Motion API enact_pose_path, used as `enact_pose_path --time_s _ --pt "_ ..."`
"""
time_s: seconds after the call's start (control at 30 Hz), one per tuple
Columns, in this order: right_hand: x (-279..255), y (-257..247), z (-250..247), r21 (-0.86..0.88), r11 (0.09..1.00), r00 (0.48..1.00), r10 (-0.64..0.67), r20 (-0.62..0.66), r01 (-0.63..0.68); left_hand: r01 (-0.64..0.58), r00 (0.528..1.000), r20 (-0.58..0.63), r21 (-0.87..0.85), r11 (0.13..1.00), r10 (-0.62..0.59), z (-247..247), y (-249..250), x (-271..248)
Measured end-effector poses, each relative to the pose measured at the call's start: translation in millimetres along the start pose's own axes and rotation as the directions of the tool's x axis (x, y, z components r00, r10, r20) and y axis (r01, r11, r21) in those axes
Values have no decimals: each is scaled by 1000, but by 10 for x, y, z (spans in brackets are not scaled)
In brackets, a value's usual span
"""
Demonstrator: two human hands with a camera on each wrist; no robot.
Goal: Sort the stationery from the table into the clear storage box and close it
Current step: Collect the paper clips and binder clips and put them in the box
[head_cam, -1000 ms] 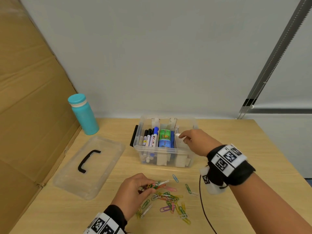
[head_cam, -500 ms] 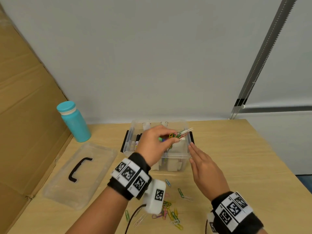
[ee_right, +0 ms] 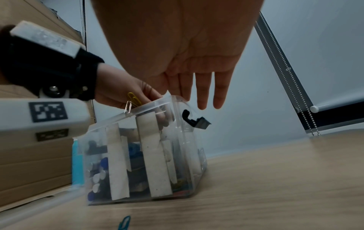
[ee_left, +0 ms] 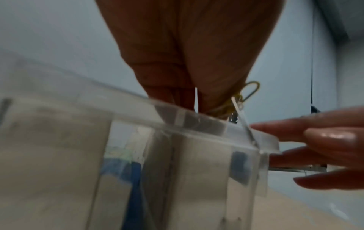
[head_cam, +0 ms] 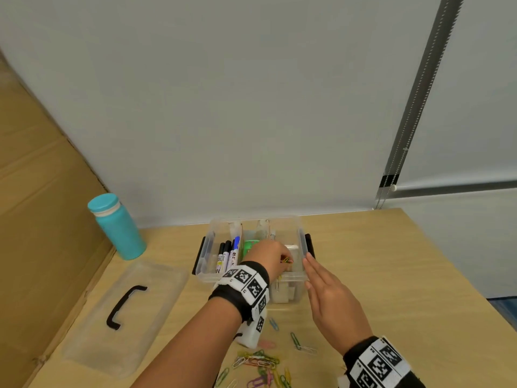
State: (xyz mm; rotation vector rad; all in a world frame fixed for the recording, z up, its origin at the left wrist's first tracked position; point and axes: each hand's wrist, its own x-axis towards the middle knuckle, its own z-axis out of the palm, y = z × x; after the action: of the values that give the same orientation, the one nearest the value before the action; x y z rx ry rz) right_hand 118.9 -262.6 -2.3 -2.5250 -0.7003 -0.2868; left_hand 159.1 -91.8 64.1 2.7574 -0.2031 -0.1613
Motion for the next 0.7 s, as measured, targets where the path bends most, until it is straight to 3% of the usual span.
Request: enact_pose_path --time_s 0.13,0.23,0.4,0.53,0.6,0.7 --pt "-6 7 2 11 1000 1000 0 3 0 -20 988 155 101 995 4 -61 80 137" --pt "2 19 3 14 1000 1000 -5 -1 5 -29 985 174 66 997 18 -80 78 178" --pt "-1 13 -15 11 1000 1000 -2 19 2 -72 997 -34 -172 982 68 -149 17 -81" --pt "-14 3 -27 69 998 999 -1 41 -2 -164 959 -271 -284 944 85 -140 -146 -559" --pt "-61 -12 -11 116 992 999 39 35 -43 -162 948 -314 -320 933 57 -87 -275 -844" --pt "-234 -33 88 168 971 981 185 -56 -173 -85 958 -287 -346 934 -19 119 -606 -1262"
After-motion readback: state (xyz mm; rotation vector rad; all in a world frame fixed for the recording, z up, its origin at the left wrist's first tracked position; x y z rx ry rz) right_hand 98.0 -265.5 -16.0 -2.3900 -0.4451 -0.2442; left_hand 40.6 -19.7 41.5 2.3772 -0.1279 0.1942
